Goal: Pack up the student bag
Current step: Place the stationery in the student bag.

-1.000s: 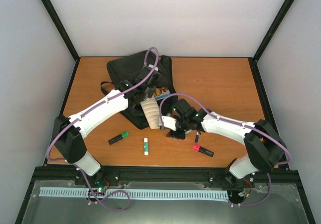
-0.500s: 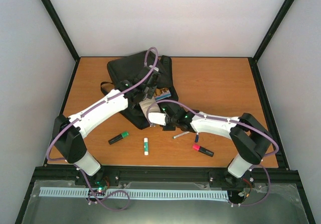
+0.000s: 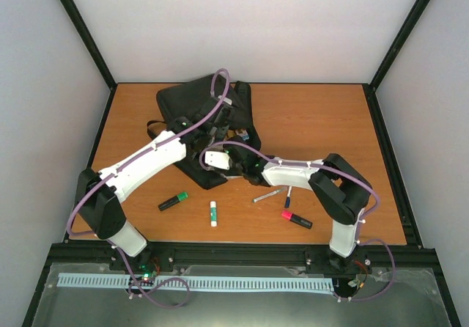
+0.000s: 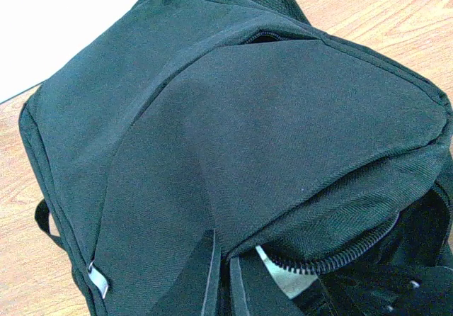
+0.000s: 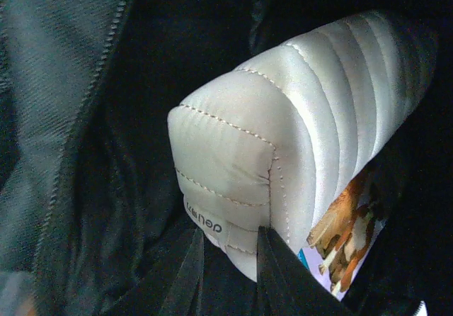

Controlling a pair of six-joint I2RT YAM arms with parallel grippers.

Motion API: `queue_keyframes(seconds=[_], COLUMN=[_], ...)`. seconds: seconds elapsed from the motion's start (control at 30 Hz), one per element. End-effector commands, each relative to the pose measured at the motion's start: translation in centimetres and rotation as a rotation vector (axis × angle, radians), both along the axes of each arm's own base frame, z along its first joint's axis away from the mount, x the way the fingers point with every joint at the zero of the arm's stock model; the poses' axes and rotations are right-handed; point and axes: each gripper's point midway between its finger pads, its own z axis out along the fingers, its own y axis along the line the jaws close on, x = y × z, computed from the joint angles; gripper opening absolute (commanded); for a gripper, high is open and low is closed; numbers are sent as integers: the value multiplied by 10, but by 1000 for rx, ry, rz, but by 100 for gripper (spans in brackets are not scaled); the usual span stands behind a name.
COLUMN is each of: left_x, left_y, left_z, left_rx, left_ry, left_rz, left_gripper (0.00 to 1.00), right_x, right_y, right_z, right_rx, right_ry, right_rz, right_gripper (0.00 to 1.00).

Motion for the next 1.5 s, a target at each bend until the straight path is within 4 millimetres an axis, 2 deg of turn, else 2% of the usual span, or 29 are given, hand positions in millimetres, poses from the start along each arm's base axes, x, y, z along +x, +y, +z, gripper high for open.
queue_keyframes(seconds=[0.0,0.2,0.5,0.67,0.8,0.83,0.93,1.03,1.17,1.27,1.3,1.37,1.47], left_x=[0,1,1,0,0,1,4,6,4,1,1,0,3], left_y=[-8,-11,-17,-18,-19,-20,-23,-27,-29,-21,-13,-1,22], left_z=[55,53,56,52,47,44,44,39,37,40,40,36,19], left_rx=[-118,-131,-159,-156,-148,-144,-147,-156,-188,-216,-220,-256,-357], left_ry=[-105,-97,-85,-71,-55,-45,-25,-3,14,5,-7,0,64], left_rz=[-18,-23,-37,-40,-39,-37,-20,-16,-4,45,82,135,214], left_gripper=[1,1,1,1,3,8,43,56,75,91,97,100,100], right_x=[21,33,59,57,41,33,2,-31,-81,-105,-108,-105,-78], right_y=[19,26,33,30,19,16,5,-9,-34,-53,-59,-71,-96], right_z=[24,25,10,6,15,21,24,19,12,17,25,41,65], right_rx=[73,102,88,78,90,103,113,89,72,92,122,197,315], right_ry=[-123,-222,-309,-286,-199,-165,-35,135,373,495,532,603,677], right_rz=[-13,-7,-82,-91,-88,-83,-38,-9,39,43,37,-3,-98], right_gripper=[25,28,30,32,38,40,47,56,57,57,57,58,60])
